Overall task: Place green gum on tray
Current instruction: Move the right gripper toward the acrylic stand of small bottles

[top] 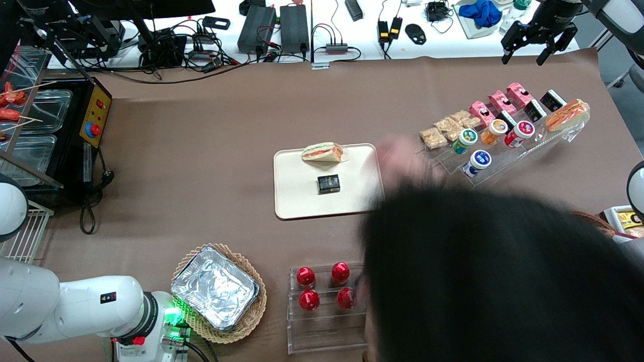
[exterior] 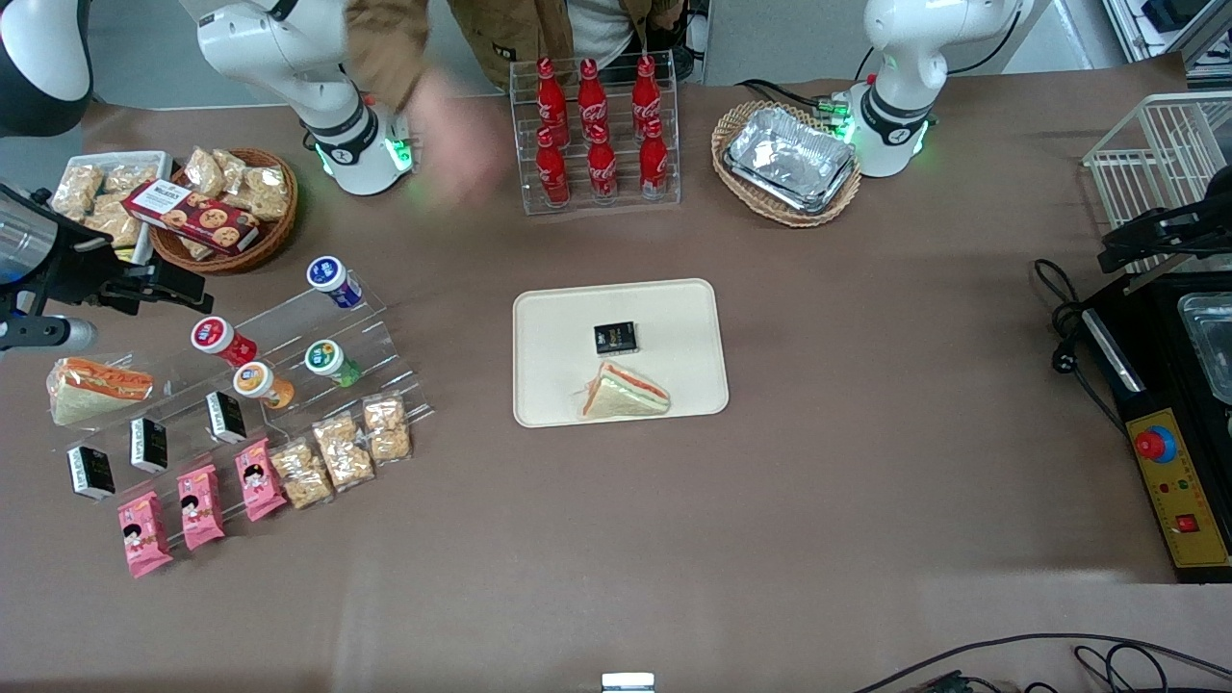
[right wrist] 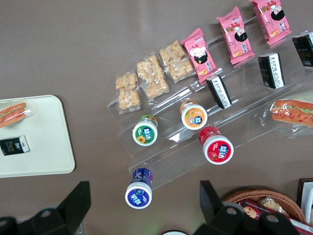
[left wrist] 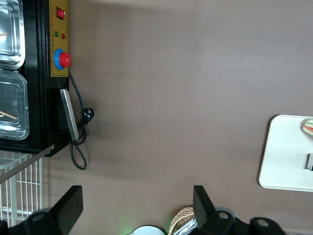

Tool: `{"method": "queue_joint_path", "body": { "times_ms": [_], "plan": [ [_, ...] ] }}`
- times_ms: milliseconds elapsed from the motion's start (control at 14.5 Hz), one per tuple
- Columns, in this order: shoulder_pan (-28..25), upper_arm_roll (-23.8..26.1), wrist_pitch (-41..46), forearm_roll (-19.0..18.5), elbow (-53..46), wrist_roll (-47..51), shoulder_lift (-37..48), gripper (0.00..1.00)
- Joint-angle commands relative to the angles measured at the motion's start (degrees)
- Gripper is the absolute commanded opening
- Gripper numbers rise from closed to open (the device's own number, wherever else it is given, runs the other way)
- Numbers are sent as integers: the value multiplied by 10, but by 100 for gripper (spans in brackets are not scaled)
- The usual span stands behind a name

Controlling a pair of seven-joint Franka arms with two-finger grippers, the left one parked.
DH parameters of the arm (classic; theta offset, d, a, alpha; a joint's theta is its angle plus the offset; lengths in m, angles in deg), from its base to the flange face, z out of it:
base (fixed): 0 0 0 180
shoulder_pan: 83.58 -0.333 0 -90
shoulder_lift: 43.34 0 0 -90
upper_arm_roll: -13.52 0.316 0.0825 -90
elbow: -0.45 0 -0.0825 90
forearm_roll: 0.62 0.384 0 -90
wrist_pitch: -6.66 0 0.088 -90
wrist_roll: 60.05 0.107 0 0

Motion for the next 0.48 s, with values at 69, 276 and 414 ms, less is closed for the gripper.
{"method": "queue_joint_path", "body": {
  "times_ms": [69,276,414],
  "plan": [
    [4,-2,15,-10,-21,-9,-8,99],
    [6,-8,18,-9,-21,-10,-5,100],
    [4,-8,41,-8,-9,-10,15,100]
  ]
}}
